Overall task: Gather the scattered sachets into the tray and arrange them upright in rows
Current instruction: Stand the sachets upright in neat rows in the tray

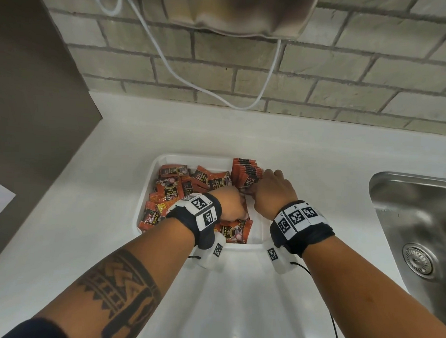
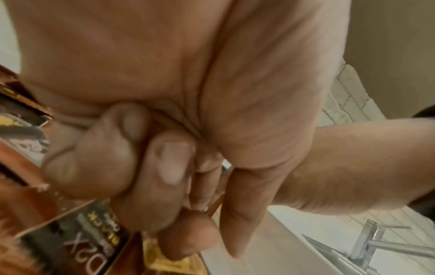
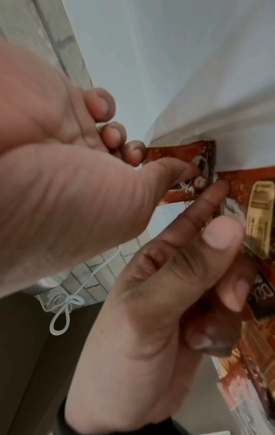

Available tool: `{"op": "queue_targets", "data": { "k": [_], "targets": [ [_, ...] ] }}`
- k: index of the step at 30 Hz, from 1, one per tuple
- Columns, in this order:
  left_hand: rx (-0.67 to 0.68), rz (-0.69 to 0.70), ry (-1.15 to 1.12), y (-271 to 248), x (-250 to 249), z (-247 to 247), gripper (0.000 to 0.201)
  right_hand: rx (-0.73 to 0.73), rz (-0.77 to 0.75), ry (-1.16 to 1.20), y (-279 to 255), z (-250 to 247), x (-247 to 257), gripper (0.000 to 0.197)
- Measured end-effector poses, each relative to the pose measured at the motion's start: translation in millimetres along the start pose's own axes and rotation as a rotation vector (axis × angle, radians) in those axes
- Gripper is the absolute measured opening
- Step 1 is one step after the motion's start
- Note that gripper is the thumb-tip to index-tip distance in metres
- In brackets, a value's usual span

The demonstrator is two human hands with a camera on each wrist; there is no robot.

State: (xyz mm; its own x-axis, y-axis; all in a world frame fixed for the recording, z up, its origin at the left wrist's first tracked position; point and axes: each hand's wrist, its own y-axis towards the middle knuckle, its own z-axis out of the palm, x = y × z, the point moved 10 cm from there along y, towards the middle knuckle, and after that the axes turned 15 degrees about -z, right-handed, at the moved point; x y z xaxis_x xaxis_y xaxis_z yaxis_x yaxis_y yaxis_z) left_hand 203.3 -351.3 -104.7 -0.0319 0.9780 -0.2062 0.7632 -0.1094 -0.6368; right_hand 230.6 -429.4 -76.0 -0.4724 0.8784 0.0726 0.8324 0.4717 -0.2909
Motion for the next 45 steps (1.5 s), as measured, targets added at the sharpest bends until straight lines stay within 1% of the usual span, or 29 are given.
{"op": "queue_targets", "data": {
  "k": [3,9,11,13,15,17,19,24,26,30,32,34,35,37,40,43,45],
  "targets": [
    [-0.019,-0.028,0.039,0,5,1,0.039,0.014,0.004,-0.009,0,2,0,0.036],
    [-0.054,-0.07,0.073,2,12,-4,0.028,0.037,0.014,0.01,-1,1,0,0.037],
    [-0.048,-0.068,0.114,-1,10,-5,0.032,0.045,0.019,0.026,-1,0,0,0.038],
    [-0.032,-0.047,0.232,-9,5,-2,0.04,0.054,0.018,0.033,-2,-1,2,0.038],
    [0.011,-0.028,0.381,-17,0,7,0.051,0.07,0.012,0.029,-3,-1,4,0.038],
    [0.015,-0.078,0.474,-20,5,8,0.063,0.078,0.012,0.024,-3,-1,6,0.038],
    [-0.009,-0.132,0.482,-21,14,1,0.071,0.078,0.021,0.034,-3,-1,6,0.037],
    [0.017,-0.092,0.405,-17,22,-4,0.063,0.092,0.04,0.05,-1,1,5,0.039],
    [-0.017,-0.089,0.401,-15,24,-10,0.056,0.096,0.049,0.055,-1,1,4,0.04],
    [-0.075,-0.106,0.385,-16,26,-25,0.059,0.096,0.057,0.049,0,1,3,0.039],
    [-0.113,-0.122,0.365,-11,27,-34,0.05,0.098,0.059,0.051,1,2,4,0.039],
    [-0.164,-0.177,0.328,-3,35,-44,0.036,0.099,0.06,0.052,2,2,4,0.039],
    [-0.202,-0.204,0.301,0,39,-51,0.033,0.1,0.06,0.051,2,3,4,0.039],
    [-0.268,-0.226,0.27,6,45,-60,0.039,0.099,0.063,0.048,2,3,4,0.039],
    [-0.307,-0.218,0.306,16,46,-63,0.045,0.093,0.064,0.048,2,3,4,0.038],
    [-0.362,-0.214,0.305,22,43,-64,0.041,0.091,0.063,0.048,3,3,4,0.038],
    [-0.365,-0.214,0.321,25,40,-61,0.038,0.094,0.067,0.053,3,3,3,0.038]
  ]
}}
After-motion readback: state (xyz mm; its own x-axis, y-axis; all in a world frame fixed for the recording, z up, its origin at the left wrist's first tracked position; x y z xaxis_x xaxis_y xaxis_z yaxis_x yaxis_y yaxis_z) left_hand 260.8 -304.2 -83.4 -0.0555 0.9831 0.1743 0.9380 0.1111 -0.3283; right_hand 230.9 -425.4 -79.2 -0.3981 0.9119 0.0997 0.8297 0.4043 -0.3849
